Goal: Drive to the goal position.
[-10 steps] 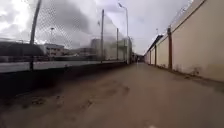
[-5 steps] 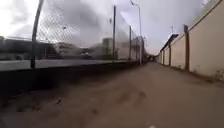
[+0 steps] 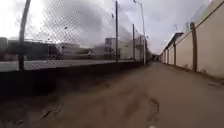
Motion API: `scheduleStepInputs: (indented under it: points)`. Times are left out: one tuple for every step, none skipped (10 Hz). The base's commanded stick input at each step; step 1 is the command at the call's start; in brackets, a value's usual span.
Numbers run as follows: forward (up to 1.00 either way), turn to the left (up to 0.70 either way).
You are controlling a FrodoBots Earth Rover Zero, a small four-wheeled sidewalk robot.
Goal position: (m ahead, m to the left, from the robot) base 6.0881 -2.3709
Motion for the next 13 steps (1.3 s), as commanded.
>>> scheduleStepInputs:
  points:
    - [0.00,0.00]
    - [0.00,0.00]
    - [0.00,0.00]
    - [0.00,0.00]
    - [0.00,0.00]
    - [0.00,0.00]
    - [0.00,0.00]
    - [0.00,0.00]
    - [0.00,0.00]
    - [0.45,0.00]
    - [0.70,0.00]
    - [0.70,0.00]
    - [0.70,0.00]
